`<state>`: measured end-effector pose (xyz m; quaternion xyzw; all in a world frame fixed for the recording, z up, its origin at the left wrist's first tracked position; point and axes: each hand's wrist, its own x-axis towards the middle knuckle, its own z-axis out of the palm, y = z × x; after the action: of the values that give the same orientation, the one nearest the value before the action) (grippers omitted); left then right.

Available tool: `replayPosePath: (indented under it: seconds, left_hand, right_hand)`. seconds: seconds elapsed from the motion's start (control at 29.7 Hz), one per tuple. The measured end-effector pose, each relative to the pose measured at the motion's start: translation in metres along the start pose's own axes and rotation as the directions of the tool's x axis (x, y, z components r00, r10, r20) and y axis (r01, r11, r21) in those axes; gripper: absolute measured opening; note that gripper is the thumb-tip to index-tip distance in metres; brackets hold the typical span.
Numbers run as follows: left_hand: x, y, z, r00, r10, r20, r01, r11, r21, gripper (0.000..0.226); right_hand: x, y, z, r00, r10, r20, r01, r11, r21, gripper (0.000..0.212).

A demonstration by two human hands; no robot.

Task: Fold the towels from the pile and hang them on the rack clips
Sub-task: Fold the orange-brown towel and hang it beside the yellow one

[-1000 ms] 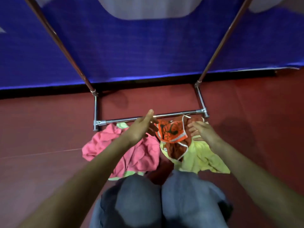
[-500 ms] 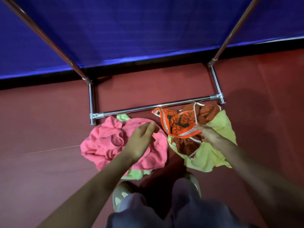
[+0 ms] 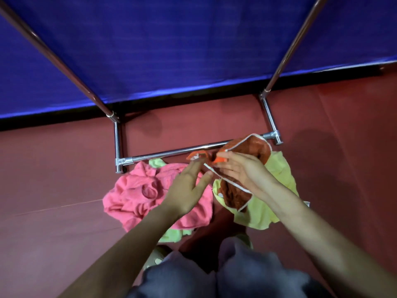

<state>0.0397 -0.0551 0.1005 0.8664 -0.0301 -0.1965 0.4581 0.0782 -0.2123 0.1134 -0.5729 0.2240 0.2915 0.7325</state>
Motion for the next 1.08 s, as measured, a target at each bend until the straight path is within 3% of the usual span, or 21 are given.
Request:
replayPosePath:
  seconds: [0.1, 0.2, 0.37, 0.54, 0.74, 0.94, 1.08]
  left_hand:
    - [-0.005, 0.026, -0.019, 0.985, 0.140, -0.101, -0.133, 0.989, 0.071, 0.055]
    - [-0.012, 0.062, -0.045, 0.933, 0.272, -0.237, -0.268, 0.962, 0.049, 0.038]
    - [-0.034, 0.119, -0.077, 0.926, 0.284, -0.249, -0.316, 0.944, -0.099, 0.017]
    - [-0.078, 0.177, -0.096, 0.913, 0.347, -0.213, -0.390, 0.896, -0.210, 0.024]
    - [-0.134, 0.222, -0.115, 0.890, 0.395, -0.229, -0.446, 0.858, -0.254, 0.022]
    - [-0.164, 0.243, -0.130, 0.919, 0.390, -0.063, -0.393, 0.890, -0.229, 0.019]
    - [-0.172, 0.246, -0.143, 0.931, 0.366, 0.014, -0.359, 0.919, -0.166, 0.023]
  right_hand:
    - [-0.033, -0.038, 0.012, 0.988, -0.073, 0.138, 0.054, 0.989, 0.139, 0.026]
    - [-0.066, -0.074, 0.024, 0.964, -0.123, 0.234, 0.069, 0.972, 0.227, 0.028]
    - [-0.114, -0.114, 0.034, 0.920, -0.255, 0.298, 0.175, 0.947, 0.270, 0.028]
    - [-0.167, -0.133, 0.035, 0.849, -0.430, 0.308, 0.454, 0.891, -0.007, 0.021]
    - [-0.226, -0.148, 0.046, 0.702, -0.628, 0.336, 0.712, 0.633, -0.304, 0.025]
    - [-0.269, -0.159, 0.048, 0.578, -0.734, 0.356, 0.808, 0.453, -0.377, 0.023]
    - [-0.285, -0.169, 0.046, 0.550, -0.795, 0.255, 0.824, 0.468, -0.319, 0.023]
